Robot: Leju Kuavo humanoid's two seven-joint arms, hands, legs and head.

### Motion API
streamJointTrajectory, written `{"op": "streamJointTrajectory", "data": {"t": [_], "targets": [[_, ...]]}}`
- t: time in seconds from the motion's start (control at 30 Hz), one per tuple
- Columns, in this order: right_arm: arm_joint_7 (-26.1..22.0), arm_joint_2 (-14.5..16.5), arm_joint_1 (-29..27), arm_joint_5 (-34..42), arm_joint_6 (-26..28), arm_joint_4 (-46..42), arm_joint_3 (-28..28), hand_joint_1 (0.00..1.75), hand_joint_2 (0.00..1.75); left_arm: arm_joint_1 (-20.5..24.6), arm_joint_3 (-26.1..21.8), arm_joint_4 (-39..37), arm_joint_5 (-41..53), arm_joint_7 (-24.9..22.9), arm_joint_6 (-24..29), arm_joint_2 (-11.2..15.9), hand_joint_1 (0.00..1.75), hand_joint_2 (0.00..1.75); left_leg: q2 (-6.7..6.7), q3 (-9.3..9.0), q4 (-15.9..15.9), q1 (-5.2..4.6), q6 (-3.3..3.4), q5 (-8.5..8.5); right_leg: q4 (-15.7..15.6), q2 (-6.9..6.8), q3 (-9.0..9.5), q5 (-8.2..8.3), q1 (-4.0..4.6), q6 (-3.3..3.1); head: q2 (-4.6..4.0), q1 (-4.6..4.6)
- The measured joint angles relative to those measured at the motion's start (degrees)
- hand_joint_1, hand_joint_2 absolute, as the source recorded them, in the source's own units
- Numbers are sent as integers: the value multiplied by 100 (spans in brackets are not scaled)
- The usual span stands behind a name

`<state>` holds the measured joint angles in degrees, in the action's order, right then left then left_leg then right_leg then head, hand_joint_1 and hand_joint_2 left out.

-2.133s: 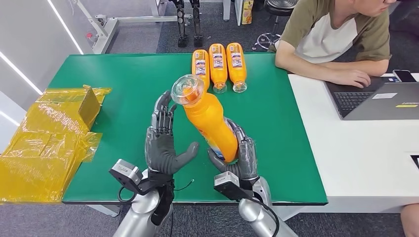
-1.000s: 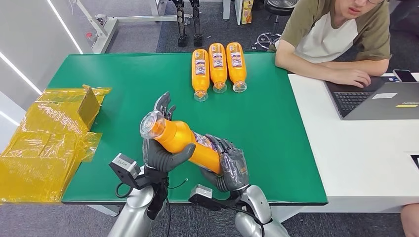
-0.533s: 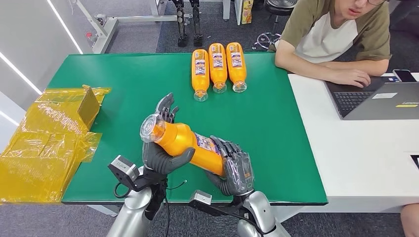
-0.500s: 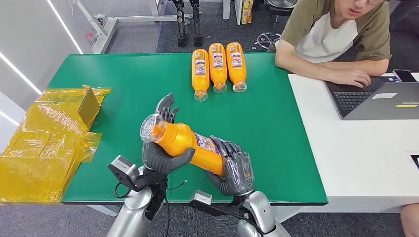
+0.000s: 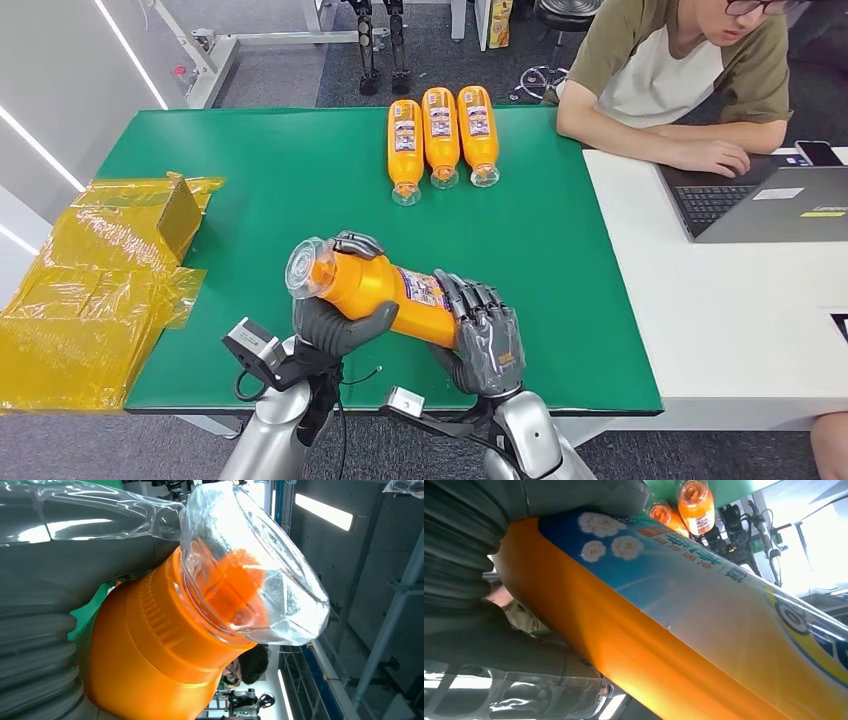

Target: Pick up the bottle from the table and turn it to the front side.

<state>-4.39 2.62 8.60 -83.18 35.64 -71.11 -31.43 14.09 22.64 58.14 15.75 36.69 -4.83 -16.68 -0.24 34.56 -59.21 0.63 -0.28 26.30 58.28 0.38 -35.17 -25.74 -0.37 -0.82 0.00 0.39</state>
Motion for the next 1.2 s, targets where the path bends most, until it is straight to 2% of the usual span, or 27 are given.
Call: {"op": "streamJointTrajectory", "data": {"t": [0.1,0.23,0.37,0.5,0.63,0.77,0.83,0.93,1.07,1.2], "targets": [[10,3,4,-61,4,9,-2,1,175,0,0,0,-11,-4,2,0,175,175,0,0,0,0,0,0,0,0,0,0,0,0,0,-1],[-93,4,-8,9,104,52,-32,0,175,5,0,-1,5,-51,36,-1,175,175,0,2,0,0,0,0,0,-1,0,0,0,0,0,1],[-345,32,-42,510,222,85,-85,0,175,17,0,-1,144,-148,341,-2,175,175,-1,2,0,0,0,0,0,-2,0,0,0,0,0,-1],[-896,100,-150,1197,277,-66,-81,0,175,60,-1,-1,589,-415,1193,1,175,175,-2,3,0,0,0,0,0,-2,0,0,0,0,0,-1],[-1906,323,-412,1941,280,-427,152,0,175,84,-55,3,851,-525,1989,9,175,175,-2,3,1,1,-1,0,1,-2,0,0,0,0,0,1],[-2826,606,-642,2756,280,-691,482,0,175,92,-233,70,1606,-766,3275,70,175,175,0,3,3,1,-3,2,2,1,-1,-1,1,0,0,-1],[-3075,696,-694,3010,280,-749,590,0,175,99,-317,116,2149,-1003,3785,149,175,175,-1,3,3,1,-3,1,3,0,0,-1,1,0,0,0],[-3266,781,-733,3202,279,-806,711,0,175,117,-418,145,2996,-1425,4196,329,175,175,0,2,3,1,-3,0,3,0,0,0,1,0,0,0],[-3368,826,-805,3341,278,-924,816,0,175,190,-512,131,4065,-1993,4422,621,175,175,0,2,3,1,-4,-1,3,0,0,0,1,0,0,2],[-3506,837,-922,3644,278,-1054,916,0,175,535,-618,-242,5464,-2792,4450,1083,175,175,0,1,3,1,-6,-2,5,1,0,1,1,-2,0,2]]}}
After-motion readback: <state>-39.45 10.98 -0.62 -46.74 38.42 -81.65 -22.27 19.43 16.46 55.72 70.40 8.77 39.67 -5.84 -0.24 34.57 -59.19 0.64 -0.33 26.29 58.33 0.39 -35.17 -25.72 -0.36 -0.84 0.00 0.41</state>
